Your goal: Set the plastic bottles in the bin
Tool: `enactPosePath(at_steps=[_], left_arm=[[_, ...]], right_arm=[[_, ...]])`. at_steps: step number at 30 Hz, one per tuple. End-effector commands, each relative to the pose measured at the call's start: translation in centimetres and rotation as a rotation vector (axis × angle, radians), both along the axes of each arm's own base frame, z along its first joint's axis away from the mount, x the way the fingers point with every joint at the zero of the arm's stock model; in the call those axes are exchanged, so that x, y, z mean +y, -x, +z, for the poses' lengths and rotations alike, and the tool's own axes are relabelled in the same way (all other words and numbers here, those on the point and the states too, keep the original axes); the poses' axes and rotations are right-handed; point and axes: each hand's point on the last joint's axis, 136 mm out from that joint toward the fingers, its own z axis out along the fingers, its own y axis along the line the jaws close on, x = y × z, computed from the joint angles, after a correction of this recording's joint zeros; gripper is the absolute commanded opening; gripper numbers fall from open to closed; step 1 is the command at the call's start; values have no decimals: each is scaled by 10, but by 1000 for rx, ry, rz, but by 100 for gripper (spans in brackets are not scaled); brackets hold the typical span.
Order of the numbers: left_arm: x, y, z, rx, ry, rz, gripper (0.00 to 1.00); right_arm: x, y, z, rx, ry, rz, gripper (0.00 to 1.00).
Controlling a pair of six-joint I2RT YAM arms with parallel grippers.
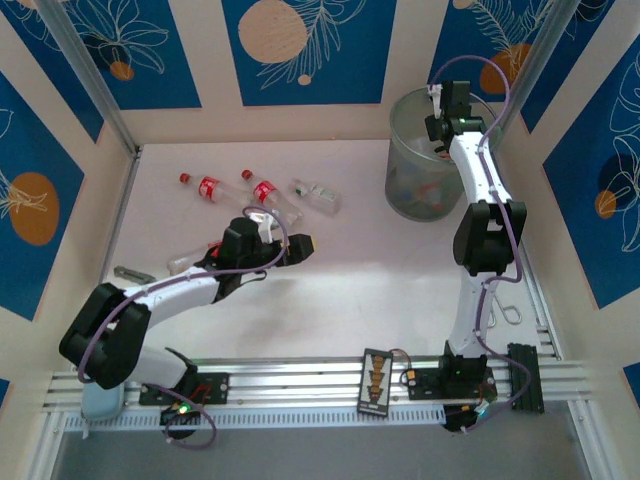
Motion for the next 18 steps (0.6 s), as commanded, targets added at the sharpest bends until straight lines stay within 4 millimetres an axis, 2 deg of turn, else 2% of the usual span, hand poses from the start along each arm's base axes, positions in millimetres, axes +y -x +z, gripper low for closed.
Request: enactPosePath(at_steps=[1,4,8,14,18], left_arm=[[1,-7,3,-16,-2,1,98],[2,-7,1,-16,-8,1,99],[4,-7,-1,-14,-14,7,100],[7,-7,-4,-9,-25,10,100],[9,-7,-8,-6,-33,13,100]], right_arm=[[9,-1,8,-47,-90,-5,41],[13,1,13,-50,-104,3,50],[16,3,23,-58,-108,6,58],[23,12,49,-73,-139,14,80],[30,22,71,-96,-178,37,86]])
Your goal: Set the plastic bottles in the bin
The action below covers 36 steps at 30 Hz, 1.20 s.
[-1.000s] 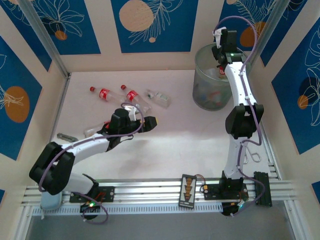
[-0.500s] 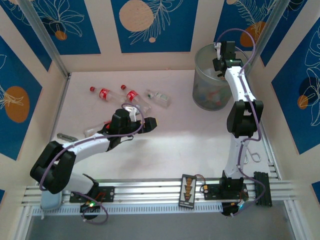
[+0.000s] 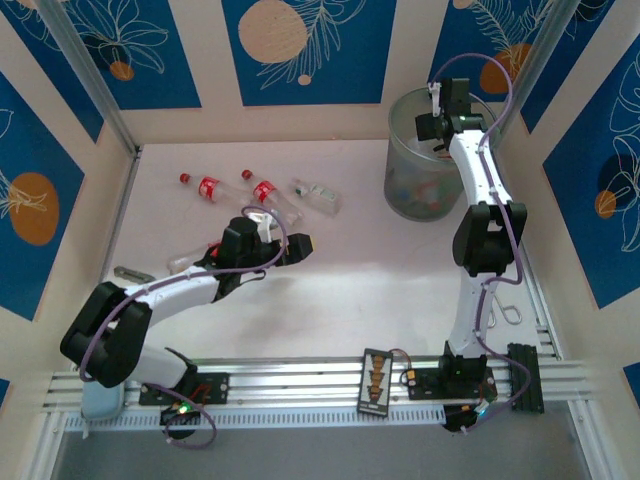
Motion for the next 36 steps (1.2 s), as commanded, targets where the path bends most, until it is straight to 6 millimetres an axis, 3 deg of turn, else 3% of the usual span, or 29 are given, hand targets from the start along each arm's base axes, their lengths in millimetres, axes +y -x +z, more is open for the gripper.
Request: enactPosePath(at_steps=[1,5,9,13,18,22,25,29,31,36], left_arm=[[5,-4,-5,-7,-24,4,100],[5,-6,-6,0,-25,5,100],[7,-6,-5,0,-27,9,100],[15,-9,-6,12,-63,41,100],[30,-14,-8,38,-114,104,100],[48,-18,-10,79,-171,182,100],[71,-20,-13,139,-255,283,100],[106,-20,-10,229,-327,494,100],[129,-15,-9,293,-343,650,100],[160,-6,14,343,-236,880,100]], right_arm=[[14,17,65,-100,-68,34,87],[18,26,83,-116,-88,32,90],[25,36,102,-147,-136,42,99],[39,50,123,-180,-217,84,99],[56,78,152,-229,-321,151,99],[70,106,163,-250,-435,186,99],[88,129,159,-224,-516,253,99],[110,157,139,-159,-592,318,99],[121,170,121,-110,-637,342,99],[140,197,82,48,-750,377,99]])
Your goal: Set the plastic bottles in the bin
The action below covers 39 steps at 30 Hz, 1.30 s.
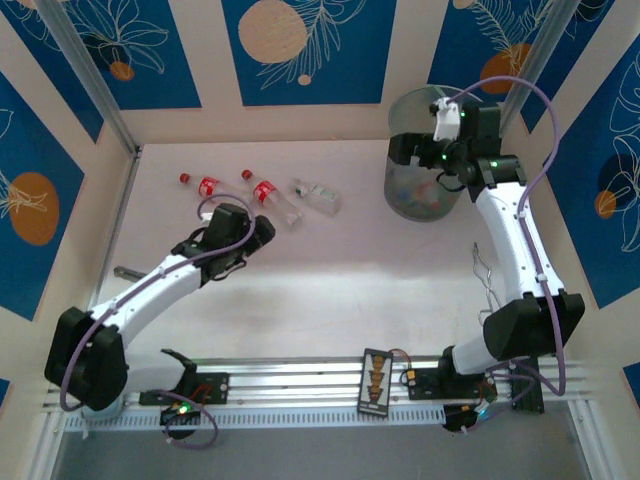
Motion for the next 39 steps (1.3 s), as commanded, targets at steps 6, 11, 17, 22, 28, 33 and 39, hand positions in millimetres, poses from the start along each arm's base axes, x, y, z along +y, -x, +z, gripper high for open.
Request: enactPosePath(at_steps=[6,11,17,22,28,33,39], left_arm=[[78,19,30,21,17,454,98],[99,15,32,14,22,542,96],[112,15,17,56,61,705,93],[107,5,6,85,97,757,92],[97,-4,-19,141,160,818,91],[85,-16,-41,200,195,838,91],[81,-29,-63,216,211,876,90]], right_arm=[[30,48,-32,161,-152,149,99],[34,61,-47,195,-178,151,99],[37,73,-50,197,-196,163,99],[35,76,-50,187,-190,158,99],[34,80,-50,173,-189,148,99],[31,80,-54,173,-167,142,99],[29,81,-58,183,-153,137,99]])
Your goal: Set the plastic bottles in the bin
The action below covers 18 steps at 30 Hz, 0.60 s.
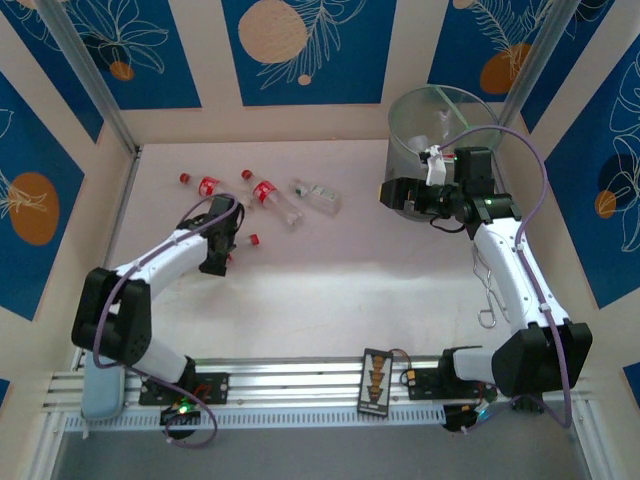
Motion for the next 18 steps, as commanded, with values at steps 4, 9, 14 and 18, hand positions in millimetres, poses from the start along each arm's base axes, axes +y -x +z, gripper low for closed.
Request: enactPosePath(at_steps=[4,9,14,18], left_arm=[[7,-20,-2,-39,-9,102,88],[0,-27,-21,-8,14,101,80],[-3,-29,-44,0,28,100,70],[4,-24,-42,7,-15,98,63]], right_arm=[[-1,8,-4,1,26,10,99],[-3,9,-7,8,35,8,99],[-5,10,-9,12,40,3,99],[-8,13,-10,16,51,-2,99]])
